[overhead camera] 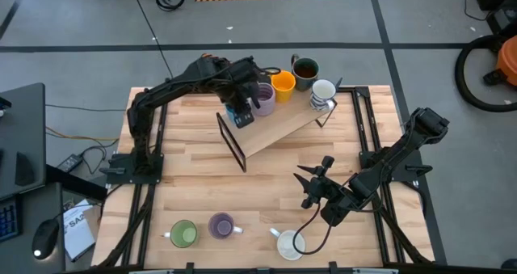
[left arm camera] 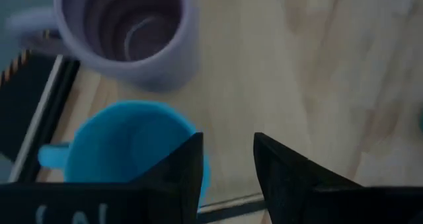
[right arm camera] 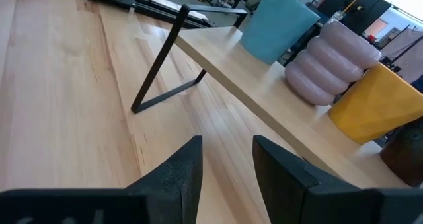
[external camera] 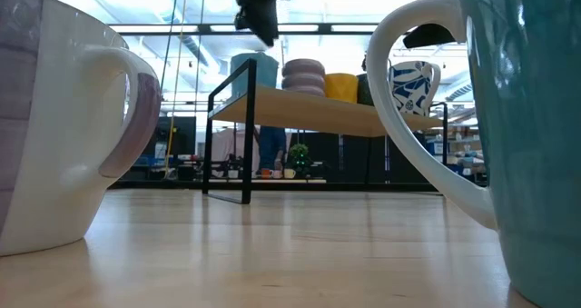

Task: Place coffee mugs
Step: Put the light green mug on the shelf

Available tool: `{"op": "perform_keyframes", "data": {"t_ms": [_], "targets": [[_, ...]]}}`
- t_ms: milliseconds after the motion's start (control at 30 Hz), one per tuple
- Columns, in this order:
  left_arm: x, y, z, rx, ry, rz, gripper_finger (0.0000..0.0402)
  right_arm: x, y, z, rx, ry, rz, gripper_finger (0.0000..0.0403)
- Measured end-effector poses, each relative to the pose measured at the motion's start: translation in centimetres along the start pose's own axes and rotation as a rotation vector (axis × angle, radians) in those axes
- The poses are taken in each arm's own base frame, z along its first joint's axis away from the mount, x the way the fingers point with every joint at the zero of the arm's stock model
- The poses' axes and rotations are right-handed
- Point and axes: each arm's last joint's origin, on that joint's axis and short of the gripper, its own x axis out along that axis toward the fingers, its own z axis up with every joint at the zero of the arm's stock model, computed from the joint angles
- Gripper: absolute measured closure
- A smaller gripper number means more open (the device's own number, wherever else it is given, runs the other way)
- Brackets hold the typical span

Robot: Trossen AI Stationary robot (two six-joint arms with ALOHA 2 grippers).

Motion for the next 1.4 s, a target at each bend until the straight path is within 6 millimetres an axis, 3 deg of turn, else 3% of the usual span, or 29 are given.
{"op": "perform_keyframes", "data": {"t_ms": [167,333,667,1033,1400], "targets": [[-1.7,-3.2,-0.4,0.286,-0.007,-0.135,0.0262,0.1,-0.1,0.0,0.001,0.003,-0.003,0.0264],[-1.8,-7.5,-1.5,0.481,0.031,-0.210,0.0262,0.1,0.0,0.0,-0.003,0.005,0.004,0.0264],[-2.3,-13.9,-2.0,0.534,-0.097,-0.215,0.0262,0.1,0.2,-0.1,-0.020,0.032,0.079,0.0264],[-3.0,-17.5,-2.5,0.652,-0.227,-0.100,0.0263,0.1,0.5,0.1,0.046,0.052,0.173,0.0265],[2.5,-19.2,-4.2,0.701,-0.147,-0.009,0.0263,0.0,1.0,1.3,0.066,-0.006,0.258,0.0265]]}}
